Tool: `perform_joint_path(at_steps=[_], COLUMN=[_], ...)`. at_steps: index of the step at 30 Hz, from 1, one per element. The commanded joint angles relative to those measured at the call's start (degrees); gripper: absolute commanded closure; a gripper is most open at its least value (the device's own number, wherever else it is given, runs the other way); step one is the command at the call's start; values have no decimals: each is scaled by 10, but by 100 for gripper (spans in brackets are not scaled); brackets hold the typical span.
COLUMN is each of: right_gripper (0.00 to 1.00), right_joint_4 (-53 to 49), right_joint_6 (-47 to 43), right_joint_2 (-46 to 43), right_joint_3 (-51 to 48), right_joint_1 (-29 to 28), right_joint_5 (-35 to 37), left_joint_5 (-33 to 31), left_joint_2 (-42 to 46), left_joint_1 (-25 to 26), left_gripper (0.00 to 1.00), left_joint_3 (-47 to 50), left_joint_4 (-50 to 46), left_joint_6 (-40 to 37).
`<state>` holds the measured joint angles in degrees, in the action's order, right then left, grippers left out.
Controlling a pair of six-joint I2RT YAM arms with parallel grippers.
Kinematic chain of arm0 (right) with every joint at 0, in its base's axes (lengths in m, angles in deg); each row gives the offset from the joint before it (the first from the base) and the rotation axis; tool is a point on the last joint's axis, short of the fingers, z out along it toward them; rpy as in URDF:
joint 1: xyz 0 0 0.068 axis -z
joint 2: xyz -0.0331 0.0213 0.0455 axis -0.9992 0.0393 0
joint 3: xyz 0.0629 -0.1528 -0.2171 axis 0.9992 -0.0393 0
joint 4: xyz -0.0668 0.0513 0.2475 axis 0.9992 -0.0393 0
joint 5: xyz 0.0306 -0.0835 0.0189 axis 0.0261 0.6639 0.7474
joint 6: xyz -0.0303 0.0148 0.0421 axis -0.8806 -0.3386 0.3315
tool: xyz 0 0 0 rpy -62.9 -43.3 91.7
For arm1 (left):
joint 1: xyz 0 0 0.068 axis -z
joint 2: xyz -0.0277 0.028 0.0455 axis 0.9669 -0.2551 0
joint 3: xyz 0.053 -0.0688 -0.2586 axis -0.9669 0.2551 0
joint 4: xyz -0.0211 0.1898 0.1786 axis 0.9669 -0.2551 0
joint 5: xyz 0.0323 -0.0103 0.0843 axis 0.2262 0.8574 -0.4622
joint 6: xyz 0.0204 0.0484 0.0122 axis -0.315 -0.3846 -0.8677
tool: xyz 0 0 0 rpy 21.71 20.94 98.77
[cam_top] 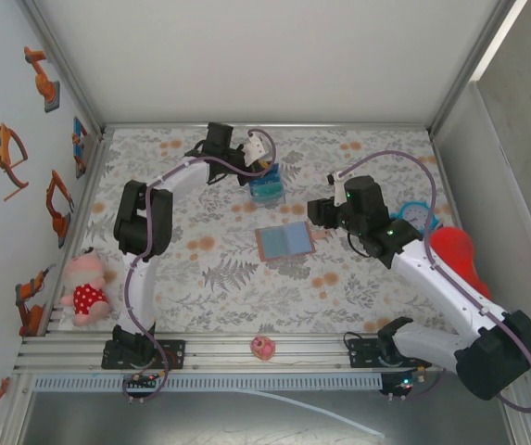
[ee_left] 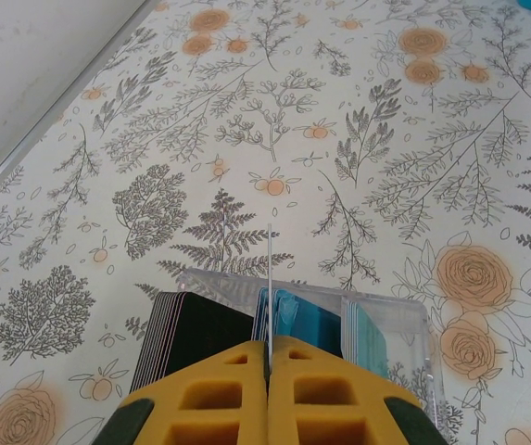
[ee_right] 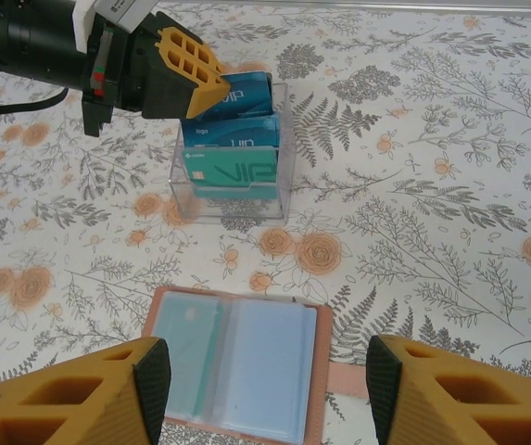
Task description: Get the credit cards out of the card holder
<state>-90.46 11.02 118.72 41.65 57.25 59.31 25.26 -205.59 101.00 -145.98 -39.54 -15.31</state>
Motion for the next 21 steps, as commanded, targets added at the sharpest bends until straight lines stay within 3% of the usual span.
perform_joint_path(at_steps=[1, 10, 21], right_gripper=[42, 43, 43], right_joint_4=[-1, 5, 6], right_joint_6=[6, 5, 8], right_joint_2=[-7, 6, 7], right_joint_3=[-7, -13, -13], right_joint_1=[2, 2, 2], right_joint_5=[2, -14, -16], left_joint_5=[20, 38, 93], left_joint_2=[10, 55, 40], left_joint_1=[-3, -6, -11], left_gripper=[100, 100, 100], left_joint_3=[10, 32, 22], left_joint_4=[0, 62, -7], left_joint_6=[-21, -17, -42])
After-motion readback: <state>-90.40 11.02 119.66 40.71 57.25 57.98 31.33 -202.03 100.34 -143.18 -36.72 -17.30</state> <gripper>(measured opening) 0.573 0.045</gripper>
